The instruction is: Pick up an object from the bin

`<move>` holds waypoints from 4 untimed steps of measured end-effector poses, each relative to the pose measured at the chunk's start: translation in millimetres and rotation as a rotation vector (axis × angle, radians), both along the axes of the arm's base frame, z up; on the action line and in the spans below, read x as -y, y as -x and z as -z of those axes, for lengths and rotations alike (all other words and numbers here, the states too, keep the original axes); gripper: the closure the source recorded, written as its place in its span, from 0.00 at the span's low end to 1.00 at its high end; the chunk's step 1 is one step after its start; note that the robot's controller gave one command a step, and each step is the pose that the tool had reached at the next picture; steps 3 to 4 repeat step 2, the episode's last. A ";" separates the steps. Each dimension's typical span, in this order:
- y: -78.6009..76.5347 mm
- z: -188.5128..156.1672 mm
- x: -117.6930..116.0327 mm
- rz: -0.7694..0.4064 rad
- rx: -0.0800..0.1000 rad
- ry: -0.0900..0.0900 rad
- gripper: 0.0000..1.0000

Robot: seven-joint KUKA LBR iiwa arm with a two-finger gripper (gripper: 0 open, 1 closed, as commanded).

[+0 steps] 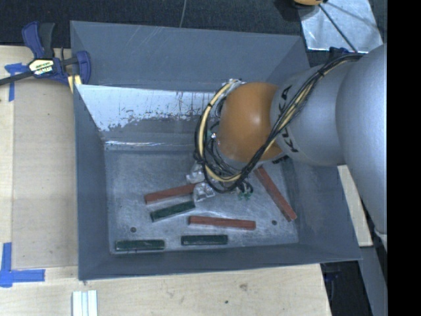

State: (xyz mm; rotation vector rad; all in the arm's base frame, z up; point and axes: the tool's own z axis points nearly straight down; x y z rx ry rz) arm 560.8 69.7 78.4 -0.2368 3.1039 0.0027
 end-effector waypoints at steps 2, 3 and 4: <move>4.0 -129.2 -19.7 -0.010 -0.024 0.004 1.00; 4.0 -129.2 -19.7 -0.010 -0.024 0.004 1.00; 4.0 -129.2 -19.7 -0.010 -0.024 0.004 1.00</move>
Offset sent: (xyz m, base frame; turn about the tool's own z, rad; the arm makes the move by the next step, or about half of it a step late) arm -0.0051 0.0201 0.1285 -0.0087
